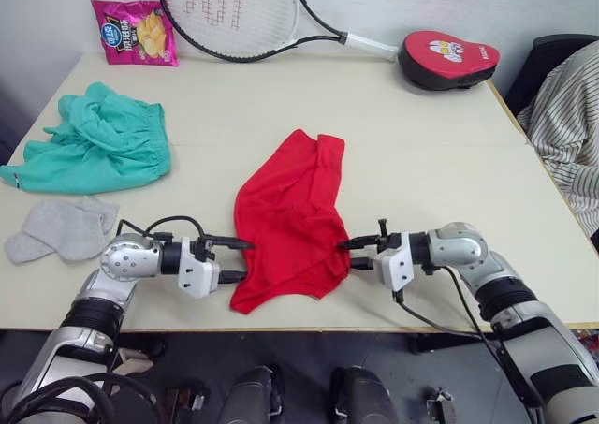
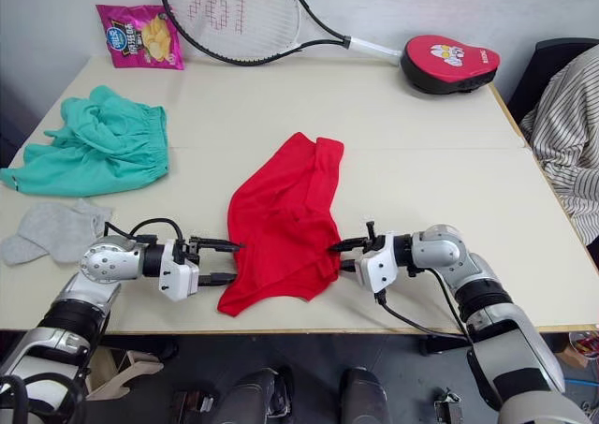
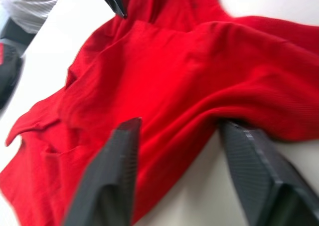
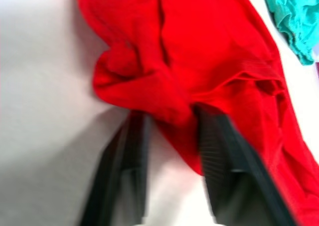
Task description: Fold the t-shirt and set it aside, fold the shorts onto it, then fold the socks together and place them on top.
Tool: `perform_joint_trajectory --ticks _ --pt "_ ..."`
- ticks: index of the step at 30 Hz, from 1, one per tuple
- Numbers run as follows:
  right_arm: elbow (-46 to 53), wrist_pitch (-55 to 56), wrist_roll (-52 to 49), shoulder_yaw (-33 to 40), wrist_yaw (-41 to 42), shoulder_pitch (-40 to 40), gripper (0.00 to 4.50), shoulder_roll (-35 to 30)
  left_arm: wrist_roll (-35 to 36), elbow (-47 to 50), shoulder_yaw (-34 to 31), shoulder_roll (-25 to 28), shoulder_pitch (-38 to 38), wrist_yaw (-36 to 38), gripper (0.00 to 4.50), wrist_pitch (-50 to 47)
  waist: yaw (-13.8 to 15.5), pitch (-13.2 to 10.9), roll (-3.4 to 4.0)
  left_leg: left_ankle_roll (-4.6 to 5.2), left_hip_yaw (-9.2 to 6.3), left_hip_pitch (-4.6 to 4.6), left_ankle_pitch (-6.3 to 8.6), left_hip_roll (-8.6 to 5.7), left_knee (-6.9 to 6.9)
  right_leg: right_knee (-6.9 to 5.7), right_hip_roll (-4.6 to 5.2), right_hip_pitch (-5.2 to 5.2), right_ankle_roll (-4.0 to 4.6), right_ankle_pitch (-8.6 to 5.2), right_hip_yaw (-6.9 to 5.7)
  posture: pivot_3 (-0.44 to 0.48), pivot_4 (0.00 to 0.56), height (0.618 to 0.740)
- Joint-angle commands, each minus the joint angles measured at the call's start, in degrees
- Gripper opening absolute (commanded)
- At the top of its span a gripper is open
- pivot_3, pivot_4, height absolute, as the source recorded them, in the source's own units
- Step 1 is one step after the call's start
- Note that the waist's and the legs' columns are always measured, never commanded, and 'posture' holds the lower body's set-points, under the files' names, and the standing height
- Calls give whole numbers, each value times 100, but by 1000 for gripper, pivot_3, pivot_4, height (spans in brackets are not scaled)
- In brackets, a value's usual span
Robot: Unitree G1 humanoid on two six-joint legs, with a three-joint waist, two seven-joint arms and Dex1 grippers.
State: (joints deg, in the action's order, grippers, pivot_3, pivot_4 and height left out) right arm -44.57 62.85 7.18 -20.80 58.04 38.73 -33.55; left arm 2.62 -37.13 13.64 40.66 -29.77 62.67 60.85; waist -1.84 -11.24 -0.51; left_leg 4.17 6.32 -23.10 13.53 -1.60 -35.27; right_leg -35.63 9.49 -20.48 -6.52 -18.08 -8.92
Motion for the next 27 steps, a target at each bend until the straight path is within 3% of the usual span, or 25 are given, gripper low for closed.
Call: perform_joint_trajectory --ticks 1,5,12,18,27 --pt "263 -252 -136 -16 15 -149 0 -31 -18 -83 266 -49 13 204 1239 88 6 0 0 0 -1 0 0 0 0 0 0 0 0 0 1 0 150 740" --pt "643 -598 -351 49 76 -326 0 -113 102 -88 314 -77 -15 310 56 -2 6 0 2 -2 -2 -1 2 0 0 1 2 -1 1 -1 3 0 150 740" --pt "1412 -1156 -715 183 178 -672 0 -343 659 247 217 11 214 607 24 -375 2 -7 14 8 -5 -5 3 1 0 2 4 -5 3 -2 2 0 150 740" --pt "2489 -1960 -1524 497 603 -1164 0 -948 1508 1306 -242 431 862 770 24 -1546 12 -17 27 10 -8 -13 4 5 0 7 4 -10 6 -4 -1 0 150 740" --pt "5165 -5279 -2988 865 1332 -2641 0 -2347 2147 3477 -732 808 2046 643 24 -3296 82 -25 36 -9 -29 -23 26 5 0 55 9 -3 11 -6 3 0 150 740"
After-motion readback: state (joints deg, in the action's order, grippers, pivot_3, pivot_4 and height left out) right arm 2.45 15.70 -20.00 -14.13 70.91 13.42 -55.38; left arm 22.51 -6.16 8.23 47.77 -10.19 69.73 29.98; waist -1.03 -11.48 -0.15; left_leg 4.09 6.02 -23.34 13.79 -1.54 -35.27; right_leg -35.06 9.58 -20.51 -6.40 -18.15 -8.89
